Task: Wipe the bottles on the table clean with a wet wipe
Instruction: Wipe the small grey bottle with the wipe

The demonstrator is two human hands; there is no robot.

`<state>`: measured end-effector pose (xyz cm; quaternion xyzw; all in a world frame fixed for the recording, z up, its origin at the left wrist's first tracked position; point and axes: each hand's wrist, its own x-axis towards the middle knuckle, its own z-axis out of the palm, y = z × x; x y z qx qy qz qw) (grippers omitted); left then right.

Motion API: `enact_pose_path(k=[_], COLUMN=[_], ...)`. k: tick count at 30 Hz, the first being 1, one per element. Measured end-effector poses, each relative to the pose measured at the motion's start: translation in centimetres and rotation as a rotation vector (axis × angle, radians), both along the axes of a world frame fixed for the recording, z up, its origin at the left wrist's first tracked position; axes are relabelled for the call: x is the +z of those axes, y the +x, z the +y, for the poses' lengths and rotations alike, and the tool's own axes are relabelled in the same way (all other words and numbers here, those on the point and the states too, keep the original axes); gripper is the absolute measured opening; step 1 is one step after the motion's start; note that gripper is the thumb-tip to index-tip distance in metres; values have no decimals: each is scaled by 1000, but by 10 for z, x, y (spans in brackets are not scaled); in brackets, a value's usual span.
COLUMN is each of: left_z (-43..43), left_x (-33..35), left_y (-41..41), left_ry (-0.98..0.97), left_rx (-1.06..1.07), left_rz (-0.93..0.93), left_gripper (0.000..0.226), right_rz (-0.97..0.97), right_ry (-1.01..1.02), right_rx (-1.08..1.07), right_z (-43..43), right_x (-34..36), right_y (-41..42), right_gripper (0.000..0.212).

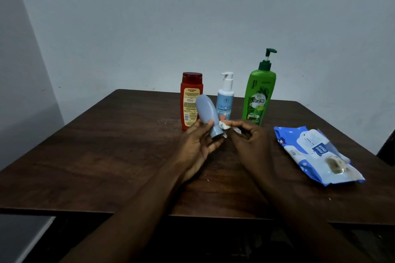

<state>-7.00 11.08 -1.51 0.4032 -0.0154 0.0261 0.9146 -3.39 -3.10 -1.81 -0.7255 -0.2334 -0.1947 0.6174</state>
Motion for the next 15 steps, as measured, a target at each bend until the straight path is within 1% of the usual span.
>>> enact_pose_path(k=[2, 4, 7, 10, 13, 15], left_z=[-2, -3, -2, -1, 0, 0], left_x=[0, 2, 3, 3, -1, -3], left_y=[0, -1, -4, -5, -2, 0], left_ry=[6, -29, -108, -120, -112, -48], left_rx=[-22, -55, -108, -134, -105, -60], left_rz=[-8, -35, -77, -112, -139, -125], left_gripper=[38, 34, 36, 37, 44, 48], right_rz=[-49, -84, -87, -182, -248, -302], right_ry=[-38, -48, -23, -52, -87, -126], right_rx=[-1, 18, 26, 3, 17, -31], right_z=[0, 2, 4, 6, 7, 8], right_x=[0, -1, -4, -5, 0, 4], right_y=[-2, -7, -16, -26, -35, -32], right_gripper=[21, 23, 29, 32, 26, 21])
